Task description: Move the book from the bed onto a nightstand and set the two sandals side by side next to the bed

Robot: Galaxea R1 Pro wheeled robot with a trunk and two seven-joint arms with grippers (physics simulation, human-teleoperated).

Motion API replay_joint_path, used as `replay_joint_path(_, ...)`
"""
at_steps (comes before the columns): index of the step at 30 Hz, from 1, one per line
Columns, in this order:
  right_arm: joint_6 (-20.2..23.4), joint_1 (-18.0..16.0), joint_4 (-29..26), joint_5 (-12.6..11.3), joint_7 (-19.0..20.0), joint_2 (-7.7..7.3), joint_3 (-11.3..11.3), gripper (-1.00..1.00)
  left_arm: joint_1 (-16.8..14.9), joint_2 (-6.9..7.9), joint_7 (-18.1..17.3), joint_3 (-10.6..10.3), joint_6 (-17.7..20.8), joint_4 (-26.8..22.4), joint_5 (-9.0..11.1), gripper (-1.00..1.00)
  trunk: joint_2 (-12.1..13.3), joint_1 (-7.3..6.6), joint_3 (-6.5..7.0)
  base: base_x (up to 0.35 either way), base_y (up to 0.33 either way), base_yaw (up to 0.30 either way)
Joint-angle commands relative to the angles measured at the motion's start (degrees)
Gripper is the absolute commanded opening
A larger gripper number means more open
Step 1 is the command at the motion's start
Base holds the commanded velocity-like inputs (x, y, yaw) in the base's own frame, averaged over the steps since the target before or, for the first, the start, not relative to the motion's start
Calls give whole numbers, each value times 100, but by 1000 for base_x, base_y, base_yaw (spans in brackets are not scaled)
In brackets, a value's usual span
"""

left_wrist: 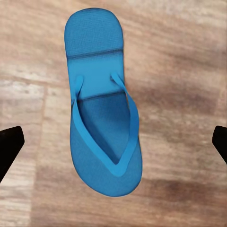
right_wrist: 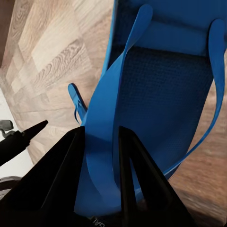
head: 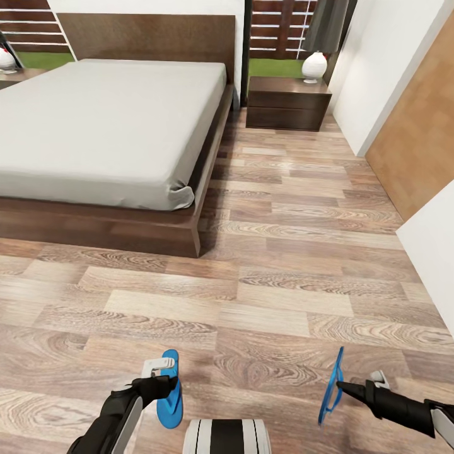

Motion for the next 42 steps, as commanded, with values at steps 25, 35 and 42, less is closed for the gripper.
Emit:
replay_joint_path(25,44,-4,4,-56,6,-7,-206,-100,-4,1,20,0,36,-7,45,100,-15,25,-225,0,0,0)
replay_joint_path(35,120,-4,-1,-56,645,-59,-212,-100,-3,3,20,0,36,-7,45,100,-28,51,-447,0,0,0)
replay_joint_path(42,126,-4,14,-56,1325,-219,-197,-100,-2,0,20,0,36,-7,45,100,-38,69,-602,0,0,0)
